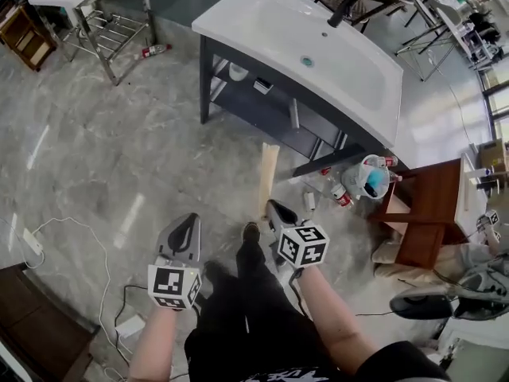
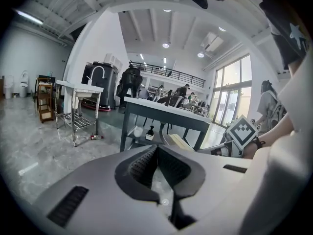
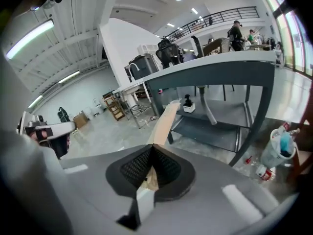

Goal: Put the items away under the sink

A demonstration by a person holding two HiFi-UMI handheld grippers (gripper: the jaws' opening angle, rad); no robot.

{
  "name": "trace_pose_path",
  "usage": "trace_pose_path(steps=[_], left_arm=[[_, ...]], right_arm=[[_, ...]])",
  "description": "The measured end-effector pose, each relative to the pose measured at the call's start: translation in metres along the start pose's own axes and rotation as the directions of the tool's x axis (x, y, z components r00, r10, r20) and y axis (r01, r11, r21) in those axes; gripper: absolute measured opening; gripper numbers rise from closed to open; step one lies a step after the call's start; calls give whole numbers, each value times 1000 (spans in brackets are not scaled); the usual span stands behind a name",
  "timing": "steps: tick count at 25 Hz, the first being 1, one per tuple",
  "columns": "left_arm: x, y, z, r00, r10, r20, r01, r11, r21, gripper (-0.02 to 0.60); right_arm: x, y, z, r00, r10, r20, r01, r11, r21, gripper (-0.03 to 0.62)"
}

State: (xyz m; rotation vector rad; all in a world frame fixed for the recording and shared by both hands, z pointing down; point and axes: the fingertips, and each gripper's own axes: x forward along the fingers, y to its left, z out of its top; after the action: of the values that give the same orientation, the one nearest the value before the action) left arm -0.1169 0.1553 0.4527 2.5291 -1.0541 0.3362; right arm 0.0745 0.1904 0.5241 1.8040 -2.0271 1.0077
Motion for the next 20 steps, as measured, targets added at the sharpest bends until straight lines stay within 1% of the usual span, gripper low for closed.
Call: trace_pose_path(steps=[3, 7, 12, 16, 18, 20], left_arm=[[27, 1, -9, 1000, -10, 3, 10, 1000, -2, 9], [70, -4, -27, 1000, -17, -6, 17, 1000, 16, 9], [126, -36, -44, 997, -68, -48, 71, 996, 50, 9], [170, -58, -51, 993, -97, -71, 101, 993, 63, 9], [190, -61, -52, 992, -95, -79, 101, 993, 66, 9], [210, -64, -54, 992, -92, -84, 97, 994, 53, 9]], right_arm=[[13, -42, -7, 996, -81, 25, 80, 997, 17, 3], [32, -101, -12, 988, -142, 52, 139, 988, 67, 5], [45, -180, -14, 977, -209, 44, 203, 973, 106, 4], [63, -248, -8, 956, -288, 55, 276, 947, 163, 4], [74, -275, -4, 944, -325, 56, 310, 932, 186, 4], [87, -296, 5, 936, -346, 69, 329, 926, 186, 3]])
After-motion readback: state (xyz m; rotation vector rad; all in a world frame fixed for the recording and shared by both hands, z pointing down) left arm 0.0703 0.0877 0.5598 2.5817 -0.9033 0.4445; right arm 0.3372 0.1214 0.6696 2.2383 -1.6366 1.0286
